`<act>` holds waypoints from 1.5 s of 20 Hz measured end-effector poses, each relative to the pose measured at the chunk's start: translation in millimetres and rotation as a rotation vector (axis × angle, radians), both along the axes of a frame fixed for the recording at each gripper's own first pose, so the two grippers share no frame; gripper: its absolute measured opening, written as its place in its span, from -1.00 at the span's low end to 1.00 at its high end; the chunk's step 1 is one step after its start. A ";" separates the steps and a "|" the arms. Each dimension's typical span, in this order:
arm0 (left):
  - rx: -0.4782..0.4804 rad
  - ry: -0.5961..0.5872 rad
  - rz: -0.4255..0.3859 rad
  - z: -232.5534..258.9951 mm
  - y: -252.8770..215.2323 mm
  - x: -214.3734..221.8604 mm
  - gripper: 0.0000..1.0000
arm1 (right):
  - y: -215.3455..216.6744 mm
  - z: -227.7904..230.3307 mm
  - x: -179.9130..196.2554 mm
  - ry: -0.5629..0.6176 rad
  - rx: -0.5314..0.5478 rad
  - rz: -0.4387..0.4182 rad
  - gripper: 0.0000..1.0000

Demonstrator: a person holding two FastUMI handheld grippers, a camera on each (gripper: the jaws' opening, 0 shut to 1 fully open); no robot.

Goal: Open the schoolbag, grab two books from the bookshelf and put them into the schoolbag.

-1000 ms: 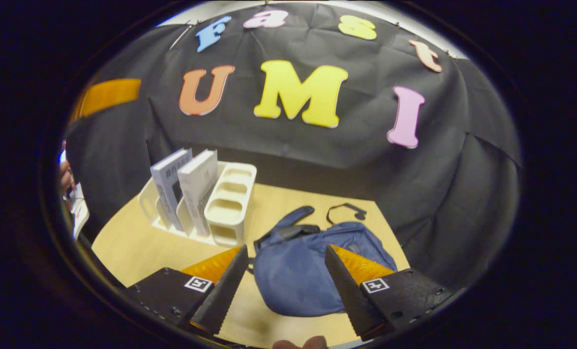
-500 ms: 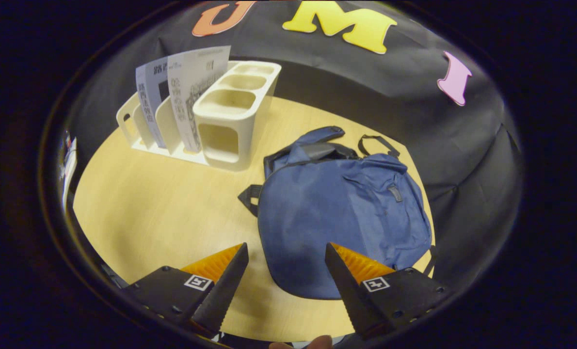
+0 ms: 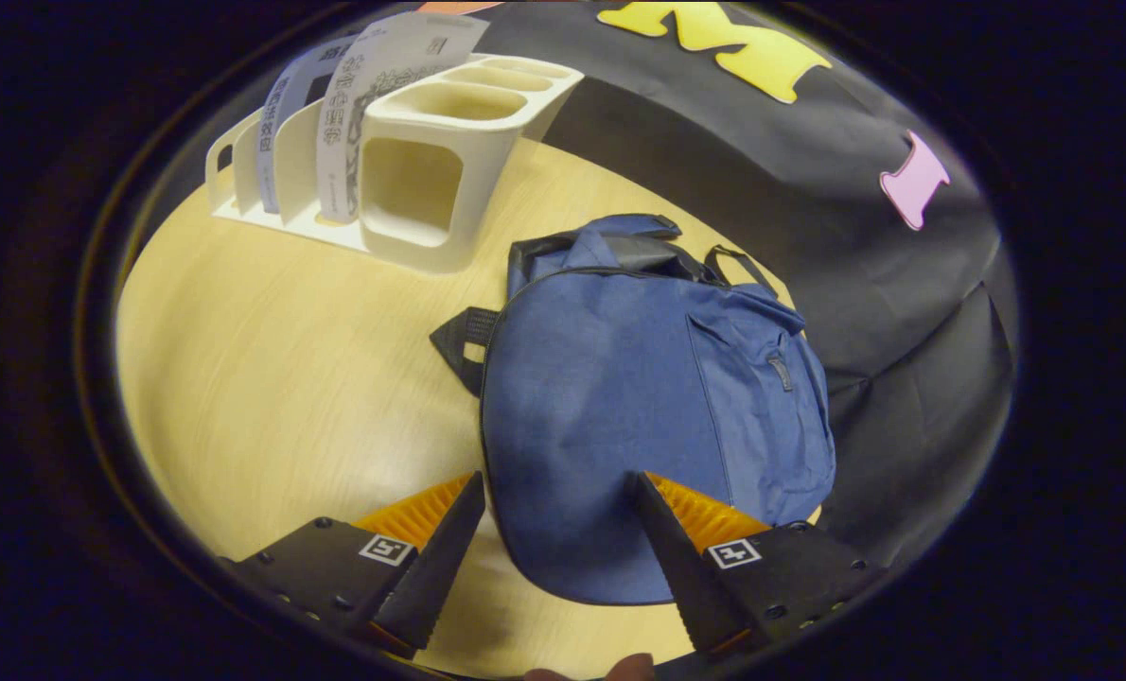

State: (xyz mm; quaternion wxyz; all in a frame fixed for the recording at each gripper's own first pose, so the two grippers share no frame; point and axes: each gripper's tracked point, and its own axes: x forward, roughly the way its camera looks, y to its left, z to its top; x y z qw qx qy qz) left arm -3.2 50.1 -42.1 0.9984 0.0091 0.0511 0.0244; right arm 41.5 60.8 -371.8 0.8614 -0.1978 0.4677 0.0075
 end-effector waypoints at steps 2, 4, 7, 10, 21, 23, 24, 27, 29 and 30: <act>0.003 0.009 -0.003 -4.0 -0.6 3.2 0.94 | -4.3 0.5 3.6 -0.014 -0.021 -0.008 0.93; 0.002 0.009 -0.004 -2.0 -1.0 3.4 0.94 | -7.5 0.1 5.0 -0.014 -0.016 -0.022 0.91; -0.004 0.012 -0.004 -3.7 -1.2 4.8 0.94 | -7.2 1.2 6.1 -0.012 0.006 -0.030 0.85; -0.011 0.016 -0.001 -5.7 0.1 6.4 0.94 | -8.1 7.3 6.7 -0.008 0.038 -0.047 0.65; -0.056 0.025 0.007 -7.8 1.6 10.6 0.93 | -28.8 33.6 9.8 -0.017 0.122 -0.070 -0.79; -0.062 0.024 0.008 -7.8 0.9 11.8 0.93 | -32.5 38.5 9.7 -0.008 0.150 -0.069 -0.99; -0.064 0.026 0.006 -8.0 -0.6 12.7 0.93 | -34.4 41.0 10.0 -0.005 0.165 -0.066 -0.99; -0.075 0.031 0.004 -9.1 -2.2 15.0 0.93 | -43.5 60.9 14.5 -0.026 0.198 -0.065 -0.99; -0.088 0.038 0.001 -11.2 -4.8 18.0 0.94 | -50.7 80.3 16.9 -0.050 0.215 -0.064 -0.99; -0.093 0.041 0.002 -11.8 -5.4 19.2 0.94 | -55.3 89.0 18.3 -0.066 0.220 -0.063 -0.99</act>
